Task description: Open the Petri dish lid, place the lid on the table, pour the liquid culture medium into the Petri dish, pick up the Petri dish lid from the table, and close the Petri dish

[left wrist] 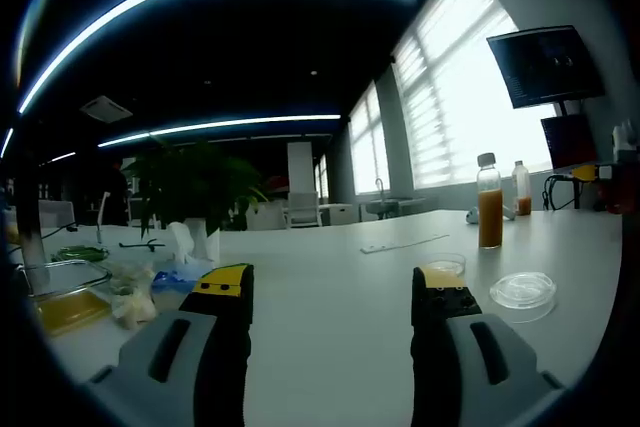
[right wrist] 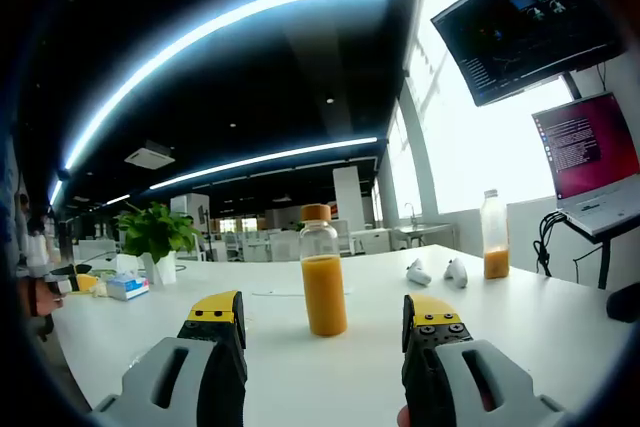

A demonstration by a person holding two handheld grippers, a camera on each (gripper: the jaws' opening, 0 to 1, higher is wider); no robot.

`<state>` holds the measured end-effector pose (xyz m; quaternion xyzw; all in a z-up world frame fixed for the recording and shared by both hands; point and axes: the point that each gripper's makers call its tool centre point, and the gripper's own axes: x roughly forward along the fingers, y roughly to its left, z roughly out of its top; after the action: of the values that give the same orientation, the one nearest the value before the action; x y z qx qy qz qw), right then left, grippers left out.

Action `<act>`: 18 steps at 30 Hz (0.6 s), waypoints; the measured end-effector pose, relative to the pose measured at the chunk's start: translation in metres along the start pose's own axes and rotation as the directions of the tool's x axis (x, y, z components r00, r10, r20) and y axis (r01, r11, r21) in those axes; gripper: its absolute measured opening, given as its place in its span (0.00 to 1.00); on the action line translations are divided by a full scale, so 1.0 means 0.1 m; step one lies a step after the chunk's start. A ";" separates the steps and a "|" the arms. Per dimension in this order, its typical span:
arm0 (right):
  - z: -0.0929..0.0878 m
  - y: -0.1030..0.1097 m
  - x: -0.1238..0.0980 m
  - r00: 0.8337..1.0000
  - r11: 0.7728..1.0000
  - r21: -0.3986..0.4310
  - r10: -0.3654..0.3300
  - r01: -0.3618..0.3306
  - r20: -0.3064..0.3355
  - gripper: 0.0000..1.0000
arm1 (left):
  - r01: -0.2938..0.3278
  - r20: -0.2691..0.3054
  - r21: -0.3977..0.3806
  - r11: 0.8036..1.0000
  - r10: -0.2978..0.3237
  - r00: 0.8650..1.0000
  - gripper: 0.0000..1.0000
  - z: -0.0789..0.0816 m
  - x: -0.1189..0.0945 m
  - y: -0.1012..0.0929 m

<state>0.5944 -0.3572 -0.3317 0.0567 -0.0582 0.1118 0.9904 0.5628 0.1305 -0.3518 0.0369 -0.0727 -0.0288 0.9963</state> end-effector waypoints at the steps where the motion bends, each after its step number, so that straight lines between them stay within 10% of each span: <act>1: 0.01 0.01 0.00 1.000 1.000 -0.001 0.001 -0.001 -0.005 0.58 | -0.004 0.002 -0.008 1.000 0.004 1.000 0.55 0.01 -0.01 0.01; 7: 0.05 0.01 0.17 0.998 0.998 -0.052 0.031 -0.034 -0.056 0.56 | -0.015 0.005 -0.012 1.000 0.015 1.000 0.53 0.03 -0.05 0.03; 18: 0.75 0.18 0.95 0.991 0.989 -0.083 0.120 -0.125 -0.063 0.53 | -0.021 0.010 -0.014 1.000 0.021 1.000 0.52 0.06 -0.13 0.05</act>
<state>0.6746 -0.3283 -0.2436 0.0065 -0.0375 0.1715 0.9844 0.5496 0.1359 -0.3469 0.0290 -0.0781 -0.0189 0.9963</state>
